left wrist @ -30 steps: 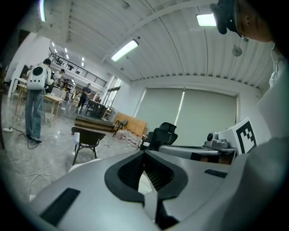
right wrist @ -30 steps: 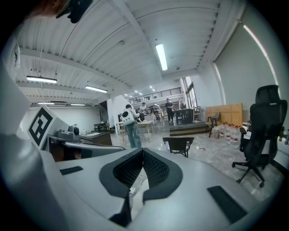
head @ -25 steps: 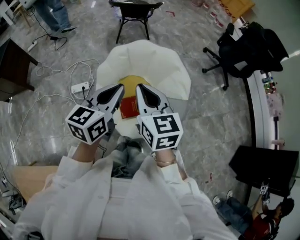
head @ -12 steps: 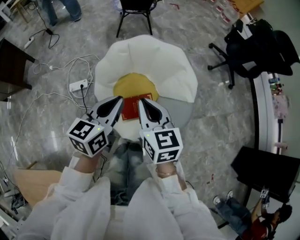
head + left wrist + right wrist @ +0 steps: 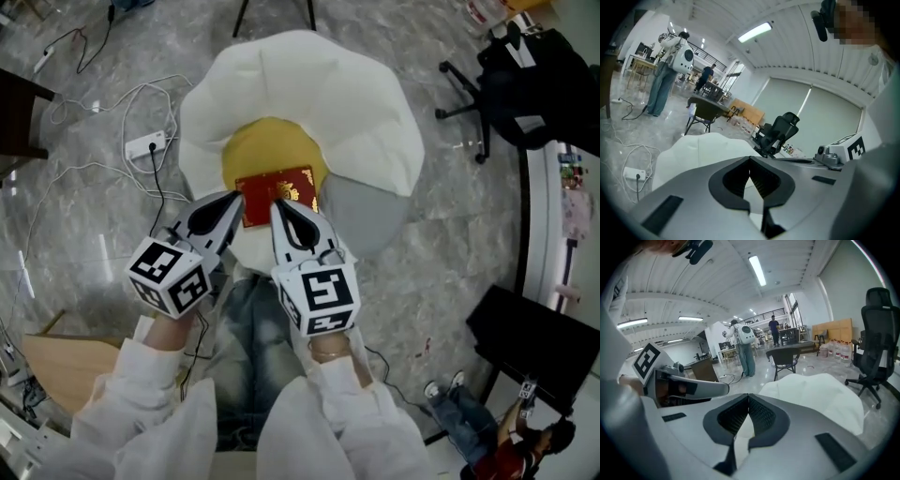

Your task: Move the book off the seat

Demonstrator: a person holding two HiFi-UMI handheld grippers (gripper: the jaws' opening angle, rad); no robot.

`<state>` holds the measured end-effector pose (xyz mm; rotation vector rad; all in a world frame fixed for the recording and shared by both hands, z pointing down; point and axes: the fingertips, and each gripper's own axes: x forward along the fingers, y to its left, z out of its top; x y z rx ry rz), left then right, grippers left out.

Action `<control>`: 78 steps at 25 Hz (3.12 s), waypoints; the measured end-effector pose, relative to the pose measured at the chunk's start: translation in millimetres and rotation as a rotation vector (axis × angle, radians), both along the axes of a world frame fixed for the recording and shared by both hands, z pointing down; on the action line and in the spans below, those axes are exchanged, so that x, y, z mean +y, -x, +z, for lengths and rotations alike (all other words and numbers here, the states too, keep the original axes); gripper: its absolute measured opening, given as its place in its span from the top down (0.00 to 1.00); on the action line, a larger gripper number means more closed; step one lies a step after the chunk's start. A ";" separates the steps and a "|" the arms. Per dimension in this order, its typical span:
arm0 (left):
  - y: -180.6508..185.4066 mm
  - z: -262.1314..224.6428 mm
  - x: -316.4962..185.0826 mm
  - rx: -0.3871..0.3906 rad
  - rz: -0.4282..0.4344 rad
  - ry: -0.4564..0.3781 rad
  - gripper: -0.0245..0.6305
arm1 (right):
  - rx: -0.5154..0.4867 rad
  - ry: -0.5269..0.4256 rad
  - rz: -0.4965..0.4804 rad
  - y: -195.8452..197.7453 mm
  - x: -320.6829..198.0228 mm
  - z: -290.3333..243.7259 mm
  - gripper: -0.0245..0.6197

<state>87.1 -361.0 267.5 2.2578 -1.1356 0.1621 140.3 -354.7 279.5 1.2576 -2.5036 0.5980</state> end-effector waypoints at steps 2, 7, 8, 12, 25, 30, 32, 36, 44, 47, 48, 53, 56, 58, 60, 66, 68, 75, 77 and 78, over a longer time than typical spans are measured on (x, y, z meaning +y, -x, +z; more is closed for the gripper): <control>5.2 23.2 -9.1 -0.001 -0.004 0.005 0.96 | 0.007 0.014 -0.006 4.5 -8.7 26.3 0.94; 14.0 92.6 -17.4 0.026 -0.006 0.054 0.96 | 0.022 0.040 -0.003 15.7 -26.3 89.6 0.94; 15.2 107.6 -16.8 0.031 -0.007 0.069 0.96 | 0.026 0.048 -0.001 18.1 -29.0 101.8 0.94; 21.9 165.1 -23.5 0.031 -0.022 0.105 0.96 | 0.021 0.073 0.000 27.2 -39.7 147.2 0.94; 33.3 288.3 -41.5 0.022 -0.035 0.126 0.96 | 0.064 0.118 0.030 33.7 -51.3 273.2 0.94; 39.3 330.0 -36.7 0.011 -0.046 0.158 0.96 | 0.075 0.137 0.032 36.2 -50.3 314.0 0.94; 38.2 345.0 -34.0 0.008 -0.044 0.171 0.96 | 0.083 0.146 0.020 38.5 -47.8 331.6 0.94; 36.8 372.5 -28.8 0.016 -0.038 0.188 0.96 | 0.083 0.169 0.010 42.1 -41.3 360.2 0.94; 33.2 413.9 -24.7 0.017 0.000 0.193 0.96 | 0.075 0.212 -0.004 44.5 -33.0 400.3 0.94; 35.4 428.2 -24.7 0.038 -0.009 0.203 0.96 | 0.071 0.236 -0.013 48.7 -30.6 413.1 0.94; 35.2 432.4 -24.1 0.049 -0.009 0.207 0.96 | 0.067 0.246 -0.016 50.0 -29.9 417.2 0.94; 26.4 449.1 -20.6 0.112 0.041 0.252 0.96 | 0.084 0.281 -0.032 52.9 -32.1 434.7 0.94; 28.1 455.6 -21.9 0.142 0.033 0.278 0.95 | 0.079 0.299 -0.037 54.6 -32.8 438.0 0.94; 30.1 461.6 -24.3 0.146 0.030 0.293 0.94 | 0.067 0.313 -0.039 55.8 -33.0 439.3 0.94; 31.1 468.0 -25.0 0.150 0.038 0.310 0.83 | 0.064 0.326 -0.043 57.0 -31.7 441.1 0.94; 31.7 489.2 -24.7 0.206 0.044 0.377 0.77 | 0.017 0.365 -0.044 59.2 -32.9 445.4 0.94; 33.2 494.5 -24.1 0.227 0.049 0.398 0.70 | 0.007 0.373 -0.037 59.0 -34.0 446.9 0.94; 46.3 502.1 -27.8 0.270 0.010 0.408 0.58 | -0.013 0.407 -0.017 53.4 -34.0 453.7 0.94; 53.6 506.7 -30.4 0.271 -0.020 0.414 0.55 | -0.017 0.415 -0.020 52.3 -33.6 455.3 0.94; 57.4 509.7 -31.3 0.266 -0.032 0.419 0.53 | -0.021 0.419 -0.020 51.9 -33.8 455.9 0.94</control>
